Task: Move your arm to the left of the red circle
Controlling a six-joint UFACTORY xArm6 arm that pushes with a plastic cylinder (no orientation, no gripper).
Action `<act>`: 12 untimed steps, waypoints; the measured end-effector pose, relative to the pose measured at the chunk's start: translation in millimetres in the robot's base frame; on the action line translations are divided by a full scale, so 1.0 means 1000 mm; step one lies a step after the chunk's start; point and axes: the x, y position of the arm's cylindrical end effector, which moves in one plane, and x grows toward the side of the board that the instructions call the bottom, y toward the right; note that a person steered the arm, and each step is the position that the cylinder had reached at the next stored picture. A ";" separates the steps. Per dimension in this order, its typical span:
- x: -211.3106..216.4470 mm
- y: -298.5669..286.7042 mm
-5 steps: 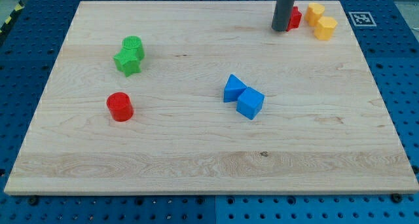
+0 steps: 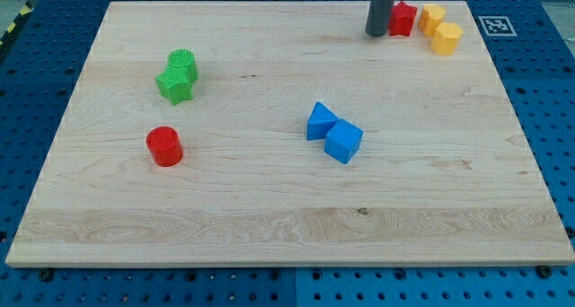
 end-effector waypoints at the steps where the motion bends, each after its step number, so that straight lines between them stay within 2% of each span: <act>1: 0.013 -0.011; 5: 0.015 -0.011; 6: 0.033 -0.017; 9: 0.053 -0.027; 11: 0.093 -0.055; 12: 0.093 -0.055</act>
